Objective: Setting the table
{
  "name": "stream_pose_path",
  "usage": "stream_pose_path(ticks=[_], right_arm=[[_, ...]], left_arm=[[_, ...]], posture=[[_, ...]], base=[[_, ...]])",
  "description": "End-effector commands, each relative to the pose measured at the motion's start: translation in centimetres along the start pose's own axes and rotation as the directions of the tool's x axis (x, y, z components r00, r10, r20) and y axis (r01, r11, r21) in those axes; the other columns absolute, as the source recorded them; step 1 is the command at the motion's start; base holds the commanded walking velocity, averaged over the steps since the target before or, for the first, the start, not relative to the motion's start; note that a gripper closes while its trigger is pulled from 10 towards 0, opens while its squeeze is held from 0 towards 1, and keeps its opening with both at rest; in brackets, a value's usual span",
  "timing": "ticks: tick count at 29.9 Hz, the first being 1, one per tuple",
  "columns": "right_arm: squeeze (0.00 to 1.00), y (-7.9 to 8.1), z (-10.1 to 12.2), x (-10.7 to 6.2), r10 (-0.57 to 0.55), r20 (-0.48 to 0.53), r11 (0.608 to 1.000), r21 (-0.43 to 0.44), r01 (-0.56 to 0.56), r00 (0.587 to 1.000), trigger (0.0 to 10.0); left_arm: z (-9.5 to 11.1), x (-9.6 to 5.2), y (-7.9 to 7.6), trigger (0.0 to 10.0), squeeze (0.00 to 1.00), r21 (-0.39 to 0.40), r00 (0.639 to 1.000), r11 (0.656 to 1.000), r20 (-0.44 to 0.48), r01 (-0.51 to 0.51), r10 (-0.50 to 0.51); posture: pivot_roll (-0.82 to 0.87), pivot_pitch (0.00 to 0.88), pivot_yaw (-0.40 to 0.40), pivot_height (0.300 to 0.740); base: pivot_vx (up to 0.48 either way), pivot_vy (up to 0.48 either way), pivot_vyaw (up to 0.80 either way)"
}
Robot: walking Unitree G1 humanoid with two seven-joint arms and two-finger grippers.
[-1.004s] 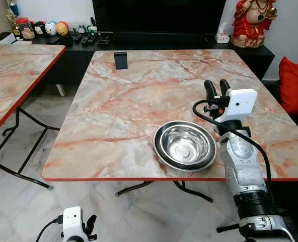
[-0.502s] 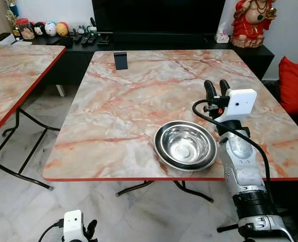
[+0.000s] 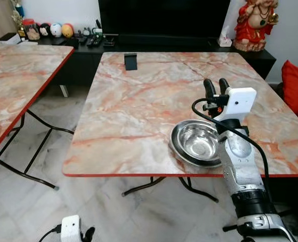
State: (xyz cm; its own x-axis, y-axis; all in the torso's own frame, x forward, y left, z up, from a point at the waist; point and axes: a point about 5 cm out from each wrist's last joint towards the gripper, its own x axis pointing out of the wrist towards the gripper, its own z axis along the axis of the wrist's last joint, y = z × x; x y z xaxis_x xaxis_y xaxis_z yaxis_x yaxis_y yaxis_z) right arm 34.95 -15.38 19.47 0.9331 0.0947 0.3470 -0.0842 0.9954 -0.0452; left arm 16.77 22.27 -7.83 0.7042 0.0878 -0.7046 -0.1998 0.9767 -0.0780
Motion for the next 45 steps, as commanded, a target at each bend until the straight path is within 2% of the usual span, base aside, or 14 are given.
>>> stream_pose_path(ticks=[1, 7, 12, 20, 22, 33, 38, 45], right_arm=[[0.0, -0.5, 0.1, 0.2, -0.015, -0.002, 1.0, -0.002, 0.015, 1.0, 10.0], [0.0, -0.4, 0.1, 0.2, -0.015, -0.003, 1.0, -0.002, 0.015, 1.0, 10.0], [0.0, -0.4, 0.1, 0.1, -0.015, -0.003, 1.0, -0.001, 0.015, 1.0, 10.0], [0.0, -0.3, 0.2, 0.4, -0.013, 0.002, 1.0, 0.003, 0.013, 1.0, 10.0], [0.0, -0.3, 0.2, 0.4, -0.015, 0.005, 1.0, -0.001, 0.015, 1.0, 10.0], [0.0, -0.4, 0.3, 0.4, -0.013, 0.007, 0.999, -0.037, 0.013, 1.0, 10.0], [0.0, -0.1, 0.3, 0.4, 0.004, 0.014, 1.0, -0.016, -0.004, 1.0, 10.0], [0.0, 0.1, 0.3, 0.4, 0.014, 0.017, 1.0, -0.001, -0.014, 1.0, 10.0]], left_arm=[[-0.6, -0.1, -0.2, 10.0, 0.0, -0.006, 0.999, 1.0, -0.033, 0.002, -0.002], [-1.8, -0.5, 0.3, 10.0, 0.0, -0.01, 0.996, 1.0, -0.093, -0.015, 0.014], [-2.1, -0.7, 0.8, 10.0, 0.0, -0.01, 0.994, 1.0, -0.108, -0.022, 0.021], [-1.7, -1.2, 3.4, 10.0, 0.0, -0.018, 0.992, 0.998, -0.114, -0.058, 0.056], [-1.7, -1.2, 3.5, 10.0, 0.0, -0.019, 0.992, 0.998, -0.115, -0.06, 0.057], [-2.5, -1.2, 2.1, 10.0, 0.0, -0.02, 0.991, 0.999, -0.127, -0.041, 0.038], [-2.5, -1.0, 1.3, 10.0, 0.0, -0.019, 0.992, 0.999, -0.121, -0.026, 0.024], [-2.0, -0.9, 1.5, 10.0, 0.0, -0.014, 0.995, 1.0, -0.1, -0.019, 0.018]], posture=[[-0.07, 0.0, 0.023, 0.74], [-0.08, 0.0, 0.027, 0.74], [-0.08, 0.0, 0.029, 0.74], [-0.08, 0.0, 0.032, 0.74], [-0.08, 0.0, 0.032, 0.74], [-0.08, 0.0, 0.033, 0.74], [-0.07, 0.0, 0.032, 0.74], [-0.07, 0.0, 0.034, 0.74]], base=[[0.0, 0.296, 0.0], [0.0, 0.299, 0.0], [0.0, 0.299, 0.0], [0.0, 0.297, 0.0], [0.0, 0.298, 0.0], [0.0, 0.299, 0.0], [0.0, 0.297, 0.76], [0.0, 0.296, 0.11]])
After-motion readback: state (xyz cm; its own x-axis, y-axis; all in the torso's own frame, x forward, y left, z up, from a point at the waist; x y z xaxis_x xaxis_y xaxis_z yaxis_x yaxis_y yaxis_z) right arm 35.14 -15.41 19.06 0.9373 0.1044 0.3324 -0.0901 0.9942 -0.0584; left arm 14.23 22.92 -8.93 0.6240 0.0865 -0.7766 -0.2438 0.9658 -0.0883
